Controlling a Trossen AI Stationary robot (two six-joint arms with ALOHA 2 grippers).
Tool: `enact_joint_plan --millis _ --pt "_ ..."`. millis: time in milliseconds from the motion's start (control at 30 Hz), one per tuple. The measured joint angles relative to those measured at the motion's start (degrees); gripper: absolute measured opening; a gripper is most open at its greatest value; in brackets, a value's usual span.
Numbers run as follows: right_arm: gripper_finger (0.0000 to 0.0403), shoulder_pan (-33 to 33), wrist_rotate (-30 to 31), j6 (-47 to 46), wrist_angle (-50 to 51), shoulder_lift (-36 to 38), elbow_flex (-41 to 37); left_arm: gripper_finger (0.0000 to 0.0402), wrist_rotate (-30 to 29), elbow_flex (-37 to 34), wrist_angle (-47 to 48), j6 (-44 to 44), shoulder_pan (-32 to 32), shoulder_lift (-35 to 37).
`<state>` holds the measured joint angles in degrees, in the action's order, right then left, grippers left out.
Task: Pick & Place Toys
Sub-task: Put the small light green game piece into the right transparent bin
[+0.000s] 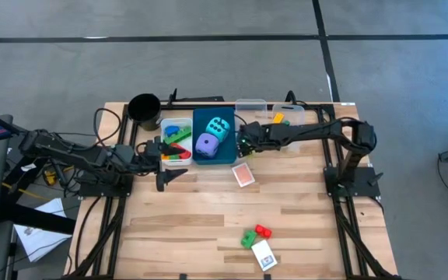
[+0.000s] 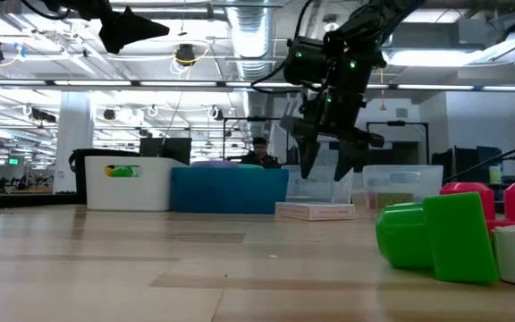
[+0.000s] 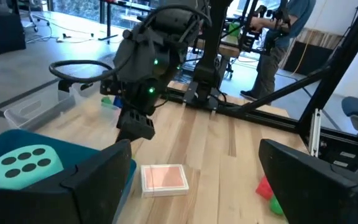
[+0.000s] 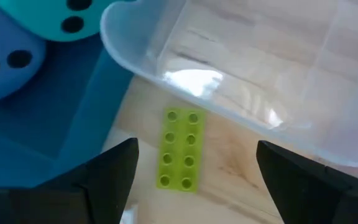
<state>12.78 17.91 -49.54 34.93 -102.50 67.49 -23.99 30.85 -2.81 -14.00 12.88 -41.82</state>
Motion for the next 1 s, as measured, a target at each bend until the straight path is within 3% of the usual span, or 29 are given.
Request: enact_joint_plan --millis 367,1000 --pt "0.0321 -0.1 -2.1 -1.5 -8.1 0.0 -6.0 0.0346 0.0 0.0 0.0 0.0 0.0 0.0" --pt "0.0321 -0.8 1.1 -2.1 -7.2 -2.5 -6.9 0.0346 0.0 0.0 0.0 0.0 0.0 0.0"
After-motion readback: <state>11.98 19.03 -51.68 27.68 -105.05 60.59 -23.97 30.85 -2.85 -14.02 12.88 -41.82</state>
